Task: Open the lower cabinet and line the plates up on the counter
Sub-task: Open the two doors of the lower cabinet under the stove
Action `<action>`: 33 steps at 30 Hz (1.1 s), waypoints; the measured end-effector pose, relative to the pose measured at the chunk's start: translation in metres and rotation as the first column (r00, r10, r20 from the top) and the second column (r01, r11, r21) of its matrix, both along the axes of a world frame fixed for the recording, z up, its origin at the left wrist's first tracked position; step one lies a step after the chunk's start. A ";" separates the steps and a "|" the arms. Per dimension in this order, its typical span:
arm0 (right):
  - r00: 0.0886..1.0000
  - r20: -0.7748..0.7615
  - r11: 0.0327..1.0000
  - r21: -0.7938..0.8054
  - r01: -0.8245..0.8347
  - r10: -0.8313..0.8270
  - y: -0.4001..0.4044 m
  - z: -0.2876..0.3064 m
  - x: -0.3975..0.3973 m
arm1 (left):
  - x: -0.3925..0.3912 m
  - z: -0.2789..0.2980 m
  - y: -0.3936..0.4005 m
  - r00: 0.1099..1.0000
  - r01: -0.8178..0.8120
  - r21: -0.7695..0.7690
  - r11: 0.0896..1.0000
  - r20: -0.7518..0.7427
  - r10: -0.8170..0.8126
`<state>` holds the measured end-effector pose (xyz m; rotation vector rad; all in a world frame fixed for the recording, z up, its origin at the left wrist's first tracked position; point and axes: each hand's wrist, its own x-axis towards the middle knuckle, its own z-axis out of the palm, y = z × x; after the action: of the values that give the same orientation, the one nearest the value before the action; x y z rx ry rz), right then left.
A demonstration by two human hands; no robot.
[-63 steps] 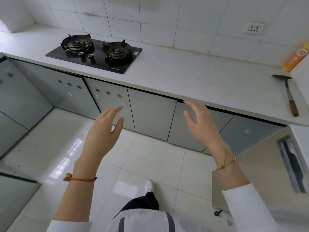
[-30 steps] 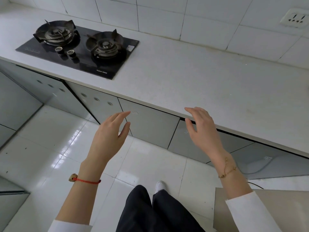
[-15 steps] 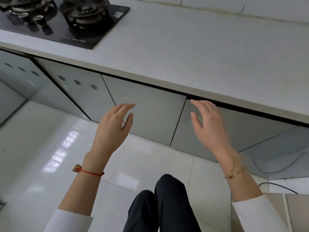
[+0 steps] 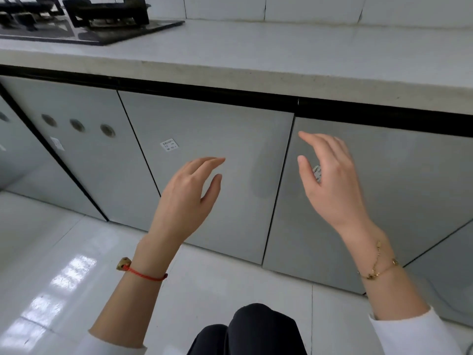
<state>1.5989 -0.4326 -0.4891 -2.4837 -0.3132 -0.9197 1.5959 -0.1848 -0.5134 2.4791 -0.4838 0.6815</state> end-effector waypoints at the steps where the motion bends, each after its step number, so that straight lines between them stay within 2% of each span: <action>1: 1.000 0.019 1.000 0.009 0.004 -0.005 0.001 -0.002 0.001 | 0.002 -0.002 -0.003 1.000 0.012 -0.018 1.000 0.026 -0.011; 7: 0.995 0.100 1.000 0.005 0.025 -0.026 0.003 0.003 0.007 | 0.022 0.011 -0.021 0.989 0.082 -0.092 0.992 0.128 -0.070; 11: 0.989 0.146 0.999 -0.021 0.033 -0.029 0.004 0.014 0.013 | 0.042 0.031 -0.043 0.987 0.155 -0.286 0.946 0.081 -0.138; 14: 0.985 0.170 0.998 -0.045 0.047 -0.038 0.005 0.021 0.019 | 0.059 0.046 -0.063 0.970 0.143 -0.516 0.845 -0.097 -0.223; 16: 0.982 0.181 0.997 -0.054 0.062 -0.052 0.005 0.024 0.021 | 0.067 0.052 -0.074 0.925 0.123 -0.668 0.734 -0.190 -0.328; 20: 0.978 0.193 0.993 -0.079 0.092 -0.075 0.004 0.027 0.024 | 0.079 0.059 -0.086 0.872 0.071 -0.815 0.574 -0.228 -0.432; 26: 0.977 0.183 0.985 -0.110 0.134 -0.113 0.004 0.026 0.026 | 0.088 0.058 -0.091 0.807 0.020 -0.927 0.374 -0.206 -0.553; 33: 0.980 0.157 0.981 -0.132 0.141 -0.120 0.008 0.024 0.024 | 0.075 0.053 -0.090 0.800 0.022 -0.949 0.314 -0.171 -0.574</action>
<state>1.6229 -0.4245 -0.4654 -2.5958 -0.2756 -1.1778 1.6713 -0.2747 -0.4608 1.2665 -0.2376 0.0298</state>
